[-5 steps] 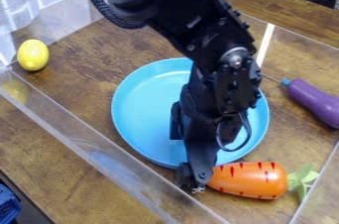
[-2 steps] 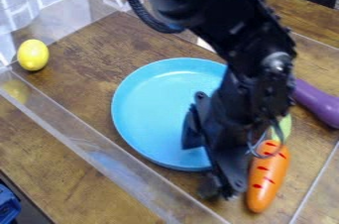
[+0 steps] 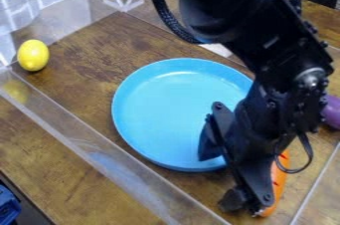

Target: Remove the carrot from the blue tray and put it on the table

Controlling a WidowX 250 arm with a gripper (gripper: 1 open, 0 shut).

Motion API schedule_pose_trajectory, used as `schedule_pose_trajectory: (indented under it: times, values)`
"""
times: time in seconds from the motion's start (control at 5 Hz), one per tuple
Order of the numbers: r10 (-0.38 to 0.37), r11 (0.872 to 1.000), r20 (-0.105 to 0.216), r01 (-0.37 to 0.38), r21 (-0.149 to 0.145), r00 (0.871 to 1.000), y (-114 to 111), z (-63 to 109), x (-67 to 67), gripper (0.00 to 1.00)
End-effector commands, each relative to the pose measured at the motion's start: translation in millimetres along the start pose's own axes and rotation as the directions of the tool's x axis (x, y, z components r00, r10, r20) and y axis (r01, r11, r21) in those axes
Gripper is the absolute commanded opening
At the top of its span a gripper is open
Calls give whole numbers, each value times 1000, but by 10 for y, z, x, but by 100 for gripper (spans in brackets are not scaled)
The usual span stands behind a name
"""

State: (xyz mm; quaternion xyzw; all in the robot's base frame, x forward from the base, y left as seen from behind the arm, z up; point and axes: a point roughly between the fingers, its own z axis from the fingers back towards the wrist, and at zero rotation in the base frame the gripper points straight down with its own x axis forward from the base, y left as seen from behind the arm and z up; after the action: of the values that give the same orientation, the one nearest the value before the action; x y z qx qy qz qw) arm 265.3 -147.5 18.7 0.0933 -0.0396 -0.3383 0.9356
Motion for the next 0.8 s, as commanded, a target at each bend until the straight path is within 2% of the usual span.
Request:
schedule_pose_trajectory:
  times: [0.0, 0.4, 0.6]
  values:
    - [-13, 1000, -25, 13, -18, 1000, -70, -96, -58, 100]
    - [45, 998, -32, -46, -33, 998, 84, -125, -133, 100]
    - [4, 999, -19, -5, -42, 1000, 22, -102, -147, 100]
